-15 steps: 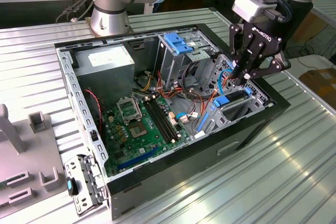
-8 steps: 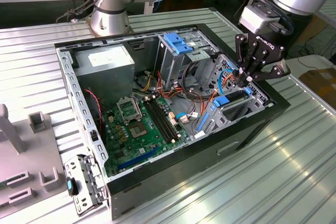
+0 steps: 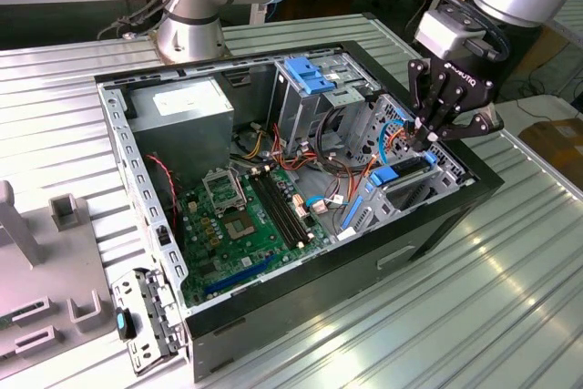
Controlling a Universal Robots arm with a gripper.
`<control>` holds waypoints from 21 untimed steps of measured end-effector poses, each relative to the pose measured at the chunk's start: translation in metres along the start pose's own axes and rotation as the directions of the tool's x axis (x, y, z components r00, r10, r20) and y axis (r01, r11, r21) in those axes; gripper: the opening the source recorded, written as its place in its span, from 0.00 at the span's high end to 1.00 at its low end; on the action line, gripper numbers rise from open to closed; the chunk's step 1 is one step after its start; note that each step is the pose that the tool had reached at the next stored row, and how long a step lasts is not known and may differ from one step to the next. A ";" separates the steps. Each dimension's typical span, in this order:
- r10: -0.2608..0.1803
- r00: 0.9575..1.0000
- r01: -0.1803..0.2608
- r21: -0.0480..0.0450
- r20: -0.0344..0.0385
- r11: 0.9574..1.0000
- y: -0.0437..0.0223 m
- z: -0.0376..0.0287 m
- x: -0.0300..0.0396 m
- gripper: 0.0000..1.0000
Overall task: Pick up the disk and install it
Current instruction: 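Insert the first disk wire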
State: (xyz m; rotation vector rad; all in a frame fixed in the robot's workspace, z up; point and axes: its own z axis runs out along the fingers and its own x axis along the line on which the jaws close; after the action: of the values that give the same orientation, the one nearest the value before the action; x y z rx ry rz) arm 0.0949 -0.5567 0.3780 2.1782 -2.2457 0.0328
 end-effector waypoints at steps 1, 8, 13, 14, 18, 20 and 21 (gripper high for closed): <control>0.000 1.000 0.000 0.000 0.000 1.000 0.0000 0.0000 0.0000 0.89; -0.003 1.000 0.003 0.000 0.000 1.000 -0.0066 0.0003 -0.0002 0.89; -0.030 1.000 0.030 0.002 0.001 1.000 -0.0129 0.0008 -0.0003 0.89; -0.057 0.998 0.057 0.002 0.000 0.998 -0.0131 0.0008 -0.0003 0.89; -0.146 0.989 0.146 0.005 0.001 0.989 -0.0192 0.0015 -0.0005 0.89; -0.146 0.989 0.146 0.005 0.002 0.989 -0.0329 0.0016 -0.0010 0.89; -0.146 0.989 0.146 0.005 0.002 0.989 -0.0389 0.0016 -0.0012 0.89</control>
State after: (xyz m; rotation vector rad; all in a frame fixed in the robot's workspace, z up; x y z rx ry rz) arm 0.1338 -0.5567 0.3766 2.3395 -2.0823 0.0340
